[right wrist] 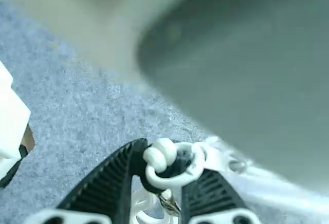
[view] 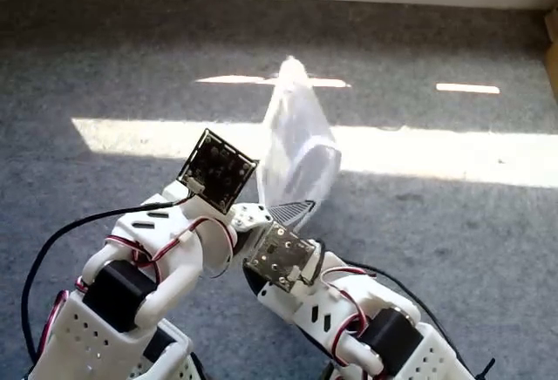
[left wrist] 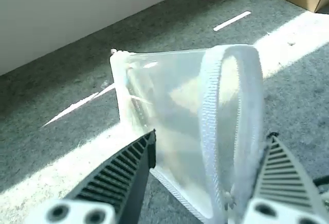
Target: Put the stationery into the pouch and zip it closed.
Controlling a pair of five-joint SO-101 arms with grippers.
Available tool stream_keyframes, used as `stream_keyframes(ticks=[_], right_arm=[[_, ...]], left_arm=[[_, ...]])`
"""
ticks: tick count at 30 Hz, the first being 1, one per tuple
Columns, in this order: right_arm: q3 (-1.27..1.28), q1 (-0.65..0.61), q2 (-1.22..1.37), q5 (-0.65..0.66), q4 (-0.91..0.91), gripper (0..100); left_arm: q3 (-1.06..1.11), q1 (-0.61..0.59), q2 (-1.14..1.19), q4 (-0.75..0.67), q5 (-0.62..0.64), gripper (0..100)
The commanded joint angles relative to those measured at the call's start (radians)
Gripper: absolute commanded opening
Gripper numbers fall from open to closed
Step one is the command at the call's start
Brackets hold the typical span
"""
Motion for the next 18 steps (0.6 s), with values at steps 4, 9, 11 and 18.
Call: stream_keyframes(ticks=[4, 9, 11, 18], right_arm=[[-0.073, 0.028, -0.139, 0.009, -0.002, 0.5], [-0.073, 0.028, -0.143, 0.012, -0.002, 0.5], [-0.073, 0.03, -0.143, 0.014, -0.002, 0.5], [-0.082, 0.137, -0.151, 0.015, 0.002, 0.5]], left_arm=[[-0.016, 0.018, -0.002, 0.009, -0.009, 31], [-0.021, -0.016, -0.004, 0.009, -0.005, 31], [-0.021, -0.05, -0.004, 0.006, -0.005, 31], [-0.008, -0.097, -0.004, 0.032, -0.003, 31]])
